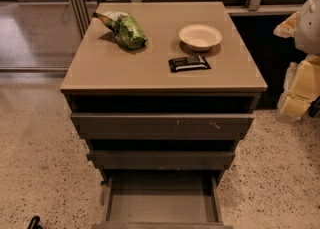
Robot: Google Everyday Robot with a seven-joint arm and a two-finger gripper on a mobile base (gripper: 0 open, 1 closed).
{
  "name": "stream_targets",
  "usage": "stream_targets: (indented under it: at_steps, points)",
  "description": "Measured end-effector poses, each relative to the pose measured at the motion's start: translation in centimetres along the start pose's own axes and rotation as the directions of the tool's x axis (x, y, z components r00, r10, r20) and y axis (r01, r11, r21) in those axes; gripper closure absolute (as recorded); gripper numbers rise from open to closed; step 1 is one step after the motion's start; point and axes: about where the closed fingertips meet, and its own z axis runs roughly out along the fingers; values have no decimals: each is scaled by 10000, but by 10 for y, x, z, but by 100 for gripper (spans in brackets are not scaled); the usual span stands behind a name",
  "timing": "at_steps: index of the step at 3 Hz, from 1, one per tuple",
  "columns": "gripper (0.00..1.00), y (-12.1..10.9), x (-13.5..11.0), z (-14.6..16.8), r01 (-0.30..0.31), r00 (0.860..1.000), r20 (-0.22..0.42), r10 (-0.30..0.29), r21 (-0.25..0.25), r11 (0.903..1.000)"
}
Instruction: Place green rice chip bag into bottom drawer
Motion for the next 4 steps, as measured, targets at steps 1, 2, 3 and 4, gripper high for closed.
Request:
stream_targets:
  at_steps: [1,2,3,4]
  points:
    - [0,0,0,0,0,10000,0,0,0,10000]
    - [0,-7,-11,3,54,9995,297,-61,238,9997]
    - [0,-41,-60,35,-99,9947,1025,41,565,9984]
    - [0,-41,-60,35,-107,9947,1031,48,567,9983]
